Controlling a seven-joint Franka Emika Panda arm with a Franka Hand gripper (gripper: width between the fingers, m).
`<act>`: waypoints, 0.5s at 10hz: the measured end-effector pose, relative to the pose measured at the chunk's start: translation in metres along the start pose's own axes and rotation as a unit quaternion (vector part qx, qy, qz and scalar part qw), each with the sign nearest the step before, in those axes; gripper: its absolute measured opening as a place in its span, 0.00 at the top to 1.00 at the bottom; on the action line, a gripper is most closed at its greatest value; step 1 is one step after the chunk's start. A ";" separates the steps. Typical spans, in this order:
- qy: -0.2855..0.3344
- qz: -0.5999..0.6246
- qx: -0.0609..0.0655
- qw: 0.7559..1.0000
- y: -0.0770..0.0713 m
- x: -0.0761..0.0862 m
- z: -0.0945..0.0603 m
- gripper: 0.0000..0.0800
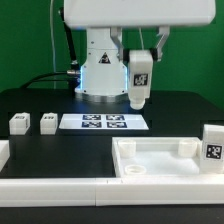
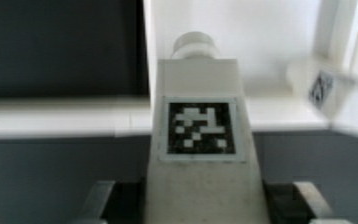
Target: Assemble square table
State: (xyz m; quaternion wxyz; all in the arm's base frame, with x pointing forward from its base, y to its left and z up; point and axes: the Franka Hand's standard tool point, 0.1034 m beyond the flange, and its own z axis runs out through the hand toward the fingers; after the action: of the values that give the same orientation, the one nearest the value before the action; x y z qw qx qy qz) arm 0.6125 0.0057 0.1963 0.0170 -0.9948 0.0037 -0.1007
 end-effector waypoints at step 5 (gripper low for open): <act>0.185 -0.010 -0.040 0.982 0.005 0.000 0.020 0.64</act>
Offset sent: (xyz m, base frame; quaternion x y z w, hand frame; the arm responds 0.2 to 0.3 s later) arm 0.0000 0.0000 0.0000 0.0000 0.1296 0.0000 0.9916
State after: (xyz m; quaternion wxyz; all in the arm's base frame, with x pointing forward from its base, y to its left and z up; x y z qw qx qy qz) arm 0.6163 0.0016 0.1760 -0.0246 -0.9589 0.0009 -0.2827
